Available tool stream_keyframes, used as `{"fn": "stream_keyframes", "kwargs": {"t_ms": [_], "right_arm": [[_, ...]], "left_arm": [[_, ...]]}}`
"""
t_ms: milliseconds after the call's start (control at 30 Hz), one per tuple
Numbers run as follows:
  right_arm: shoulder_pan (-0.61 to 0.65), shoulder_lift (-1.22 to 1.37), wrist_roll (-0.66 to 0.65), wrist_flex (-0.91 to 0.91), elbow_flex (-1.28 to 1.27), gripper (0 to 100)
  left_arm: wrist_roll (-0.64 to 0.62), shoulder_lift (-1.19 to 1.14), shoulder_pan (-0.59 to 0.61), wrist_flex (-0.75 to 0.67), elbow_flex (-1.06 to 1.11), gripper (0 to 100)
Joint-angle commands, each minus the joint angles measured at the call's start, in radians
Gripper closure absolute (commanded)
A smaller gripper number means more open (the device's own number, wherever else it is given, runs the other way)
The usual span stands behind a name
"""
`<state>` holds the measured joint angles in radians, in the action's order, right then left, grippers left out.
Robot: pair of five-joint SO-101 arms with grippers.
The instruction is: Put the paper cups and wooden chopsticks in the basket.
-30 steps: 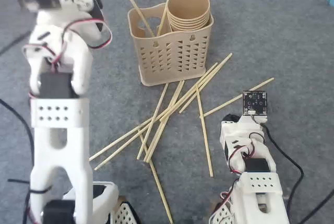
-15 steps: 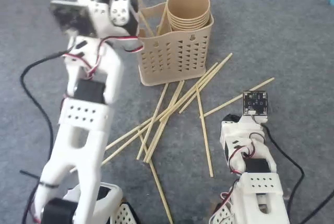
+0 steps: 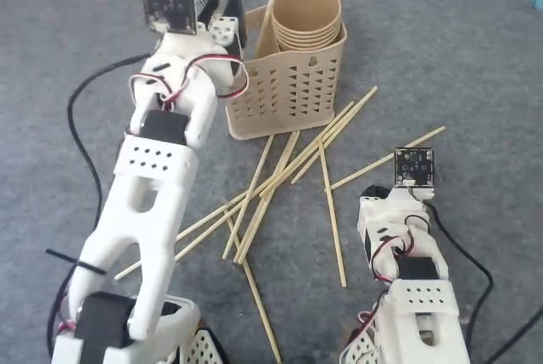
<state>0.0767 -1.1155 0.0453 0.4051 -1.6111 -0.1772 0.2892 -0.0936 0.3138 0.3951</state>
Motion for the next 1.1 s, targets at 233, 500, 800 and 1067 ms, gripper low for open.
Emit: {"fn": "stream_keyframes", "kwargs": {"t_ms": [233, 500, 800, 1067], "right_arm": [[-0.085, -0.018, -0.008, 0.008, 0.051, 97.2], [-0.168, -0.008, 0.209, 0.211, 0.18, 97.2], [-0.17, -0.008, 0.232, 0.209, 0.178, 97.2], [-0.228, 0.004, 0.348, 0.269, 0.276, 97.2]], "left_arm": [[0.003, 0.006, 0.107, 0.632, -0.335, 61], [-0.002, 0.025, 0.17, 0.968, -0.435, 69], [0.015, 0.178, 0.229, 1.059, -0.386, 78], [0.118, 0.336, 0.434, 0.818, 0.162, 78]]}}
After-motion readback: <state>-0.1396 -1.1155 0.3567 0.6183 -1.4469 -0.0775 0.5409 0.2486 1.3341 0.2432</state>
